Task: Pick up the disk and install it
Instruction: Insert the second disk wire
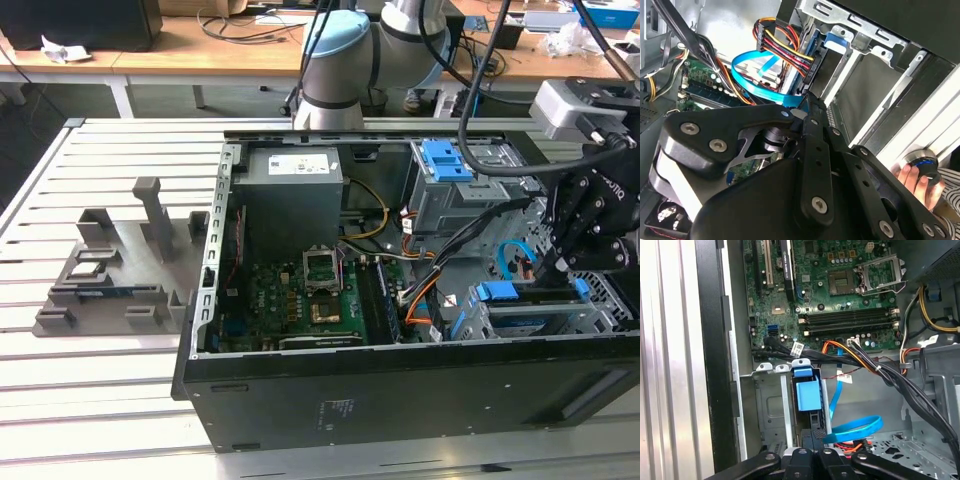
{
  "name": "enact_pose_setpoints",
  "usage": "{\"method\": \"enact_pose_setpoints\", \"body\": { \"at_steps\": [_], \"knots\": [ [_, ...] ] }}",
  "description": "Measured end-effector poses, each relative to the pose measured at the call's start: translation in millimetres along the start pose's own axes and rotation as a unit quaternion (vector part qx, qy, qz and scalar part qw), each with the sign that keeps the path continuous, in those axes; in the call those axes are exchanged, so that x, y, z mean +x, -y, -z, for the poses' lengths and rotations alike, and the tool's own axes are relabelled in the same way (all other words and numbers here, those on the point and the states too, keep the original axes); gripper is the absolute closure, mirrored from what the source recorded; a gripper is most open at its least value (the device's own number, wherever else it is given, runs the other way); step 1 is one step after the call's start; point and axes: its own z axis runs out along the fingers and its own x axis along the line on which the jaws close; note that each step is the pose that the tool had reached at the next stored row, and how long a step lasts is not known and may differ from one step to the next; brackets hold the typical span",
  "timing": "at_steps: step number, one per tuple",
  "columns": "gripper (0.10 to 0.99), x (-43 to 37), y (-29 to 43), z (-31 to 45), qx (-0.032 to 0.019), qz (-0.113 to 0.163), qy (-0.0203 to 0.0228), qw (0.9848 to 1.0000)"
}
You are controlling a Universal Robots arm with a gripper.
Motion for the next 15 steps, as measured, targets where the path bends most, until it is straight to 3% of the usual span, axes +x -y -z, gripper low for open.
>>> {"method": "enact_pose_setpoints", "body": {
  "at_steps": [15],
  "knots": [
    [0.980, 1.7, 2.7, -9.2, -0.0004, 0.000, -0.0002, 1.0000]
  ]
}}
